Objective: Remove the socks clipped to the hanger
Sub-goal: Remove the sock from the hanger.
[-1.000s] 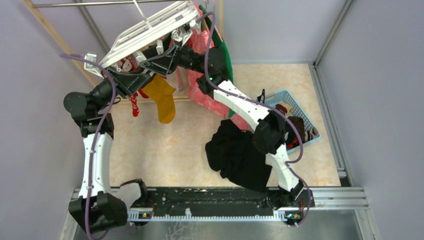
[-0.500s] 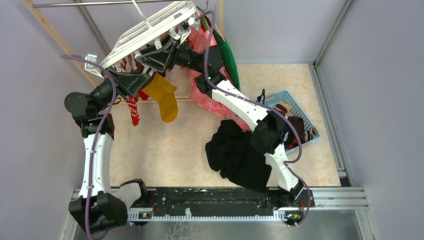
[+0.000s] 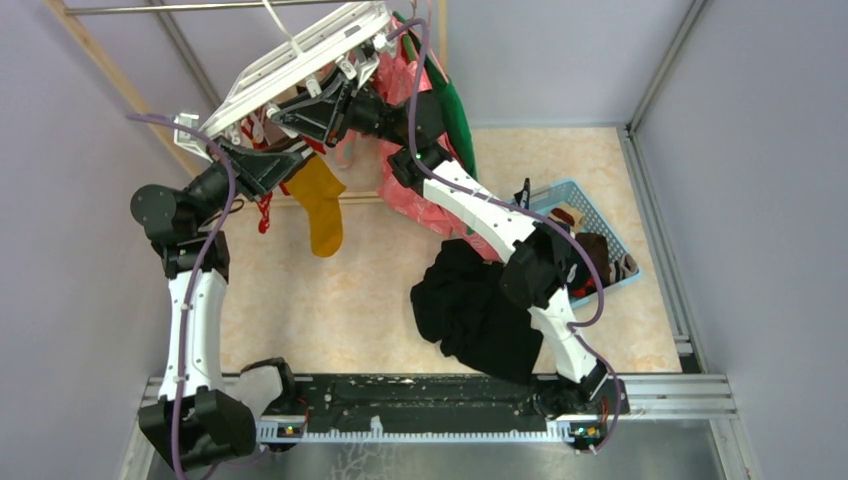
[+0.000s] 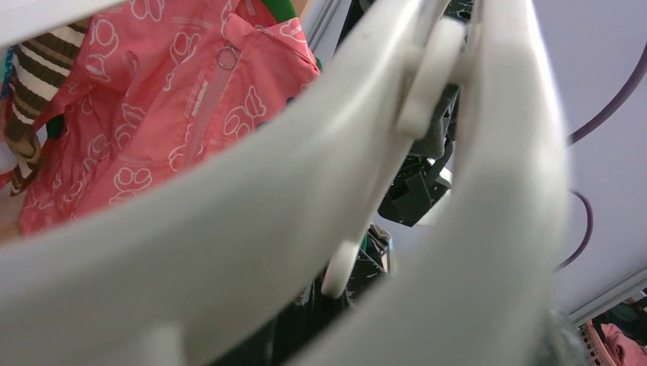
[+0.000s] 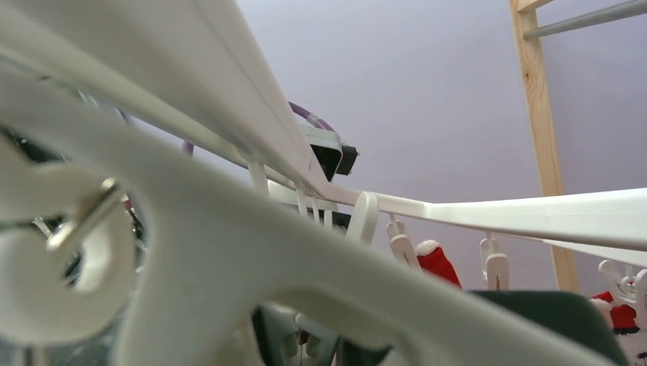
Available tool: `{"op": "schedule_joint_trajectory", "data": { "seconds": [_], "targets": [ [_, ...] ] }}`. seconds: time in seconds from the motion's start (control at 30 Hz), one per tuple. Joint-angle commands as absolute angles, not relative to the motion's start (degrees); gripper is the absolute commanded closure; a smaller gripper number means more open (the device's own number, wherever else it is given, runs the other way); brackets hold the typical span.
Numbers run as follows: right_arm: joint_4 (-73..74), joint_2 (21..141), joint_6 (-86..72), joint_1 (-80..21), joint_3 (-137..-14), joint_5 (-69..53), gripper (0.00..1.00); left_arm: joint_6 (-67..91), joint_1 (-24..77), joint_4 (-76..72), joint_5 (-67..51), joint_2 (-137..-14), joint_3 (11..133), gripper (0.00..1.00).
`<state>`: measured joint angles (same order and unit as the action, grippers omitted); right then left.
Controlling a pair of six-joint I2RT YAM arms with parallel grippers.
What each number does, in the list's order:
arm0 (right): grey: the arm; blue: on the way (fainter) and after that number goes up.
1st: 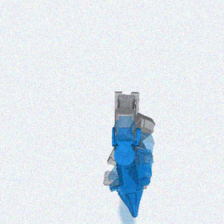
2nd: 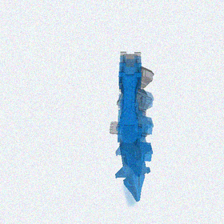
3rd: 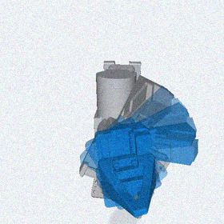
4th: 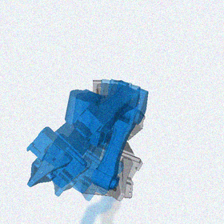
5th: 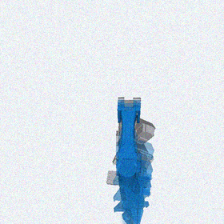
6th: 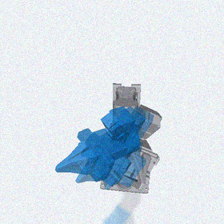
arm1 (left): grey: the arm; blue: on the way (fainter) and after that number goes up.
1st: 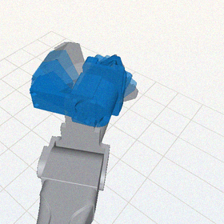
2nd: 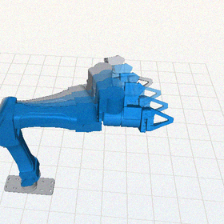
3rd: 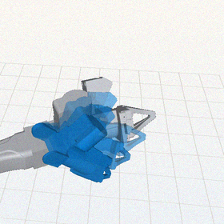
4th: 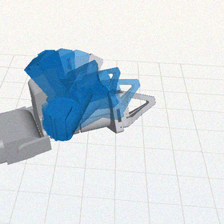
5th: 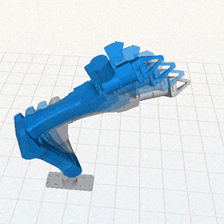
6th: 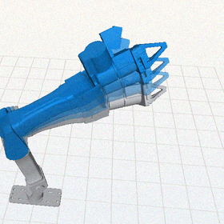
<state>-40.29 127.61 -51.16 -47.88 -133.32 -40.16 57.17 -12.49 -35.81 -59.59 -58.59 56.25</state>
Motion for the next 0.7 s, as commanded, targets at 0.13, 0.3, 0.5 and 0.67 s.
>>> {"op": "schedule_joint_trajectory", "data": {
  "seconds": [0.13,0.3,0.5,0.67],
  "targets": [
    [-40.5,124.0,-51.3,-46.6,-130.5,-40.8,0.26,51.9,-12.2,-32.8,-61.6,-56.6,56.1,1.0],
    [-40.1,121.0,-51.7,-44.4,-124.5,-42.0,0.16,49.9,-12.1,-31.4,-62.7,-56.1,56.2,1.0],
    [-40.9,116.1,-50.9,-42.1,-116.4,-44.4,0.14,47.1,-12.2,-29.0,-63.4,-56.2,57.9,1.0],
    [-41.6,112.3,-51.1,-40.0,-109.0,-45.6,0.13,45.0,-12.1,-26.7,-63.7,-56.4,59.8,1.0]
  ]
}}
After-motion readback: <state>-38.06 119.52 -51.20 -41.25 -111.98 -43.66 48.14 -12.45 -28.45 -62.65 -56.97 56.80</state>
